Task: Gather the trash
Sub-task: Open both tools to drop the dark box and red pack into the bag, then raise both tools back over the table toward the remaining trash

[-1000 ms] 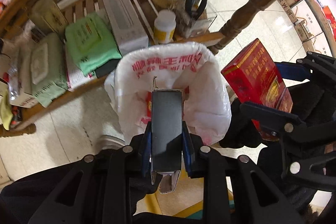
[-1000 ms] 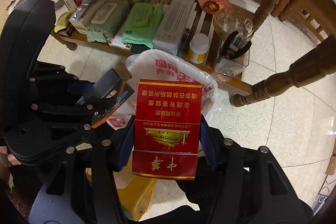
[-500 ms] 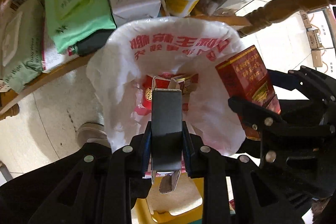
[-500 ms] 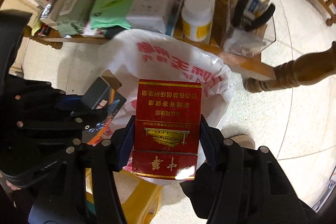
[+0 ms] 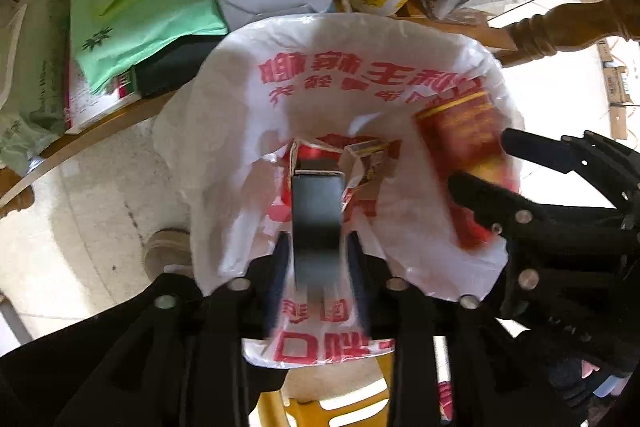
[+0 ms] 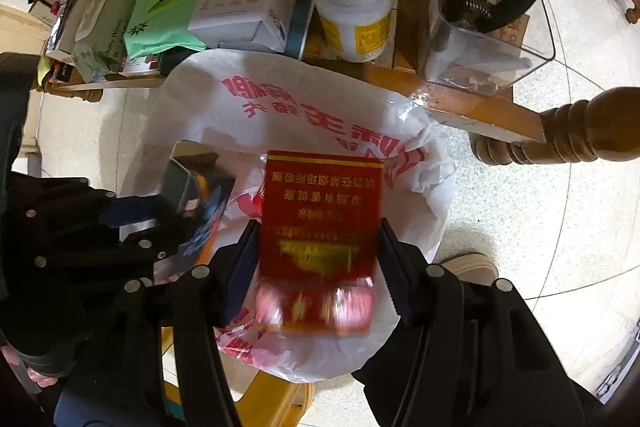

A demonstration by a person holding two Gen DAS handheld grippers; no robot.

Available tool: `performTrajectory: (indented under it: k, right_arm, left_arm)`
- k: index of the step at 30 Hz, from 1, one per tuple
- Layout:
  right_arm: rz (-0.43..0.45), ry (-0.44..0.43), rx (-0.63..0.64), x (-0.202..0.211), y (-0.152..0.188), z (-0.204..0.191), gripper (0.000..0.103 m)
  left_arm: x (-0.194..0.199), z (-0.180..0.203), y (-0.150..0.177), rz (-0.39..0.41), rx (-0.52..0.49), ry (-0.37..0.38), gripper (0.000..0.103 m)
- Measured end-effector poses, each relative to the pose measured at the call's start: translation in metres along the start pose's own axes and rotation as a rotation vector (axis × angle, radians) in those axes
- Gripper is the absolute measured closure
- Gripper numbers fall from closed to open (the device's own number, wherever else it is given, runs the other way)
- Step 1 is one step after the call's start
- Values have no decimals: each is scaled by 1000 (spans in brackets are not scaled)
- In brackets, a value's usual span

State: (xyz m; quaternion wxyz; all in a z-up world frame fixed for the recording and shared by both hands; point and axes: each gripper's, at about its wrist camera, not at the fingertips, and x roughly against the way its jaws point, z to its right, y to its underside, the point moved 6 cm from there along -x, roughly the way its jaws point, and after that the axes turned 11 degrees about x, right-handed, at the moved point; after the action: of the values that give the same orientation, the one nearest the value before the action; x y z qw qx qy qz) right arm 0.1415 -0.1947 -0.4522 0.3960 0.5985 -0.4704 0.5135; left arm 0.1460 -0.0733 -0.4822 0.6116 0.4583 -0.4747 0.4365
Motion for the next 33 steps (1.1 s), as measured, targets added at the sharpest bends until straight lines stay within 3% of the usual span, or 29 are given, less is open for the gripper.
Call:
performTrajectory:
  k: [3,13,20,24,26,29,33]
  right_arm:
    - [3,8,-9,-1,0,3,35]
    - [16,13,-17,8,5,5,35]
    - [49,-18,-35,38,33,-8,35]
    - [127,-31,13,91,45,-25,30]
    - [163,-49,34,118,50,-34,22]
    - [228,-79,103,179,56,-52,21]
    - [326,-30,223,261,53,-72,12]
  left_arm:
    - [4,-2,-2,22,0,-17,63]
    - [15,-2,-2,62,6,-34,54]
    - [39,2,24,108,-28,-92,42]
    - [73,9,49,144,-62,-63,34]
    - [97,10,63,147,-65,-22,29]
    - [142,17,83,159,-87,49,25]
    - [234,20,94,292,-149,-4,23]
